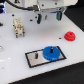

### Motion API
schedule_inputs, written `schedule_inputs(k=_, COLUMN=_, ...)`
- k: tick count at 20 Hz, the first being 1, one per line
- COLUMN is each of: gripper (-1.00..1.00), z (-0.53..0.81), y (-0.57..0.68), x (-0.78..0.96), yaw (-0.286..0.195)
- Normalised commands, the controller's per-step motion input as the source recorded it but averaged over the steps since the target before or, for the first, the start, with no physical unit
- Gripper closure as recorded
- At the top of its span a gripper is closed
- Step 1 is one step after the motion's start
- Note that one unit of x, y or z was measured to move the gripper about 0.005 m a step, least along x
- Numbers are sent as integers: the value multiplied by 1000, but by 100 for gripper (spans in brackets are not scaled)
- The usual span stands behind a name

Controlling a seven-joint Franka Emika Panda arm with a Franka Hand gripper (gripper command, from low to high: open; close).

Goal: Insert the blue gear onto the right peg, followed by the red gear

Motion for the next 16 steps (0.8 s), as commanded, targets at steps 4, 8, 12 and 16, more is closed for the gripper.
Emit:
schedule_inputs(k=4, gripper=-100, z=150, y=186, x=341, yaw=0)
schedule_inputs(k=8, gripper=-100, z=258, y=269, x=505, yaw=0)
schedule_inputs(k=12, gripper=-100, z=245, y=359, x=453, yaw=0)
schedule_inputs(k=16, gripper=-100, z=224, y=439, x=549, yaw=0)
